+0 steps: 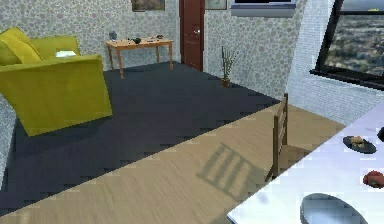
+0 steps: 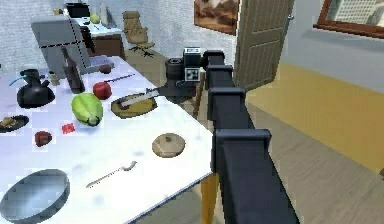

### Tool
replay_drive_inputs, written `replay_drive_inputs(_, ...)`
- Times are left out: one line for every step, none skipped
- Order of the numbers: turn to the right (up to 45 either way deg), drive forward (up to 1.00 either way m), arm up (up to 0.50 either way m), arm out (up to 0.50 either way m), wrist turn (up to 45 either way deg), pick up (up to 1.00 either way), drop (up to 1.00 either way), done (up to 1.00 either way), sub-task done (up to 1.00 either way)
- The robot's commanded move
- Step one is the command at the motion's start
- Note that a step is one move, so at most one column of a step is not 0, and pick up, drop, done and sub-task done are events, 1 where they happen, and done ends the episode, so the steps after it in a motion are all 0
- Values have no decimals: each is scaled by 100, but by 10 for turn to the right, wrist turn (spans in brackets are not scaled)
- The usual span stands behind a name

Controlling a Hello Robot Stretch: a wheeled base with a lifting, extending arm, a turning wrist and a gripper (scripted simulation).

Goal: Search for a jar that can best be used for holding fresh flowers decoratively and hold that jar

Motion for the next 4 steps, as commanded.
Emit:
replay_drive_inputs(0, 0, 0, 0, 270, 0, 0, 0, 0)
replay_drive_inputs(0, 0, -30, 0, 0, 0, 0, 0, 0)
replay_drive_inputs(0, 0, 0, 0, 0, 100, 0, 0, 0)
replay_drive_inputs(0, 0, 10, 0, 0, 0, 0, 0, 0)
